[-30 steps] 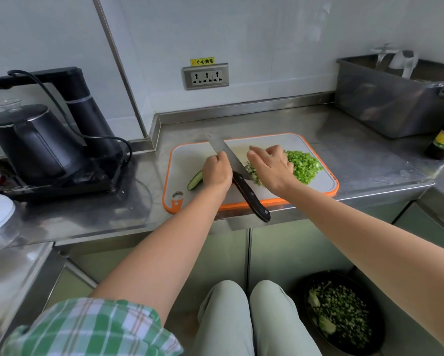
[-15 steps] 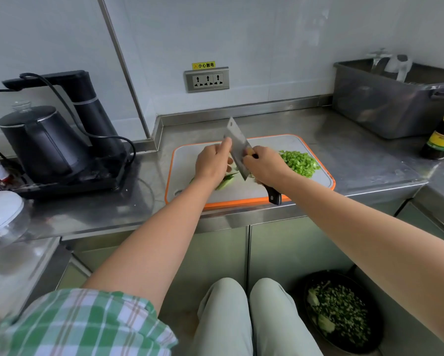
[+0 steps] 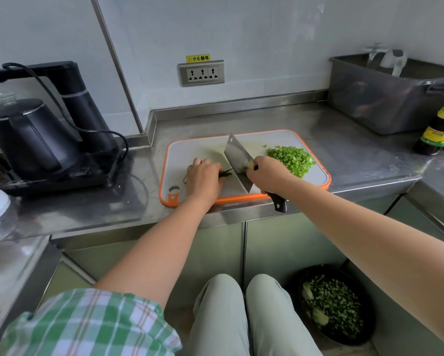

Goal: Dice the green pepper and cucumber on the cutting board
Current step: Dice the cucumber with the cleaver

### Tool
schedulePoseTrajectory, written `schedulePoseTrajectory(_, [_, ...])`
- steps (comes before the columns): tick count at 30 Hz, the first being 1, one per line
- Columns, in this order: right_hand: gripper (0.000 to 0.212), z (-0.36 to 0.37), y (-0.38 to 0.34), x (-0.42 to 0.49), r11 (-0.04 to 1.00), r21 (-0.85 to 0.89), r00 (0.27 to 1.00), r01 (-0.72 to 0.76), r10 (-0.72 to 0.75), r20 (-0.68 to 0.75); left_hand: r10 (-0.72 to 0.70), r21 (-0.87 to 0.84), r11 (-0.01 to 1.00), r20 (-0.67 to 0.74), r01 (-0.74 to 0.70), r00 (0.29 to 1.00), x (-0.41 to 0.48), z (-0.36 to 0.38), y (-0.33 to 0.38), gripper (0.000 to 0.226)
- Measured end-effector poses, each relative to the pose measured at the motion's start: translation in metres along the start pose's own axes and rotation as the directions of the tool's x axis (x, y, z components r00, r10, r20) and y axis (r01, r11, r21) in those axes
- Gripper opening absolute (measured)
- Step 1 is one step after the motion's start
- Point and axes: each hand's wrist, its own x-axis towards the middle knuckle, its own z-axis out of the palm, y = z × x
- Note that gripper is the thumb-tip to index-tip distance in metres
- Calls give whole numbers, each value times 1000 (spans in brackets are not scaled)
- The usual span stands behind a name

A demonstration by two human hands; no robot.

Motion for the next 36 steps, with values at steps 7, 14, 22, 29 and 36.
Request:
schedulePoseTrajectory(7, [9,0,-15,6,992,-123,997,-9,19,81,23,6,1000,-57,-23,998,-4,5,-5,28])
schedulePoseTrajectory(14, [12,-13,2,10,985,-130,990,-116,125,60,67,-77,995,-33,-69,997,1,9,2,25])
schedulePoseTrajectory(22, [12,-17,14,7,999,-37,999,-31,30,-25,113,-117,986,-57,-119,992,8,16,16,36])
schedulePoseTrajectory(29, [10,-9,5,11,987,-163,998,-13,23,60,78,-91,992,-145,-92,986,0,18,8,28])
schedulePoseTrajectory(36, [5,-4,-3,17,963,-268,998,-8,25,62,-14,-239,971,-83,-7,996,3,23,11,27])
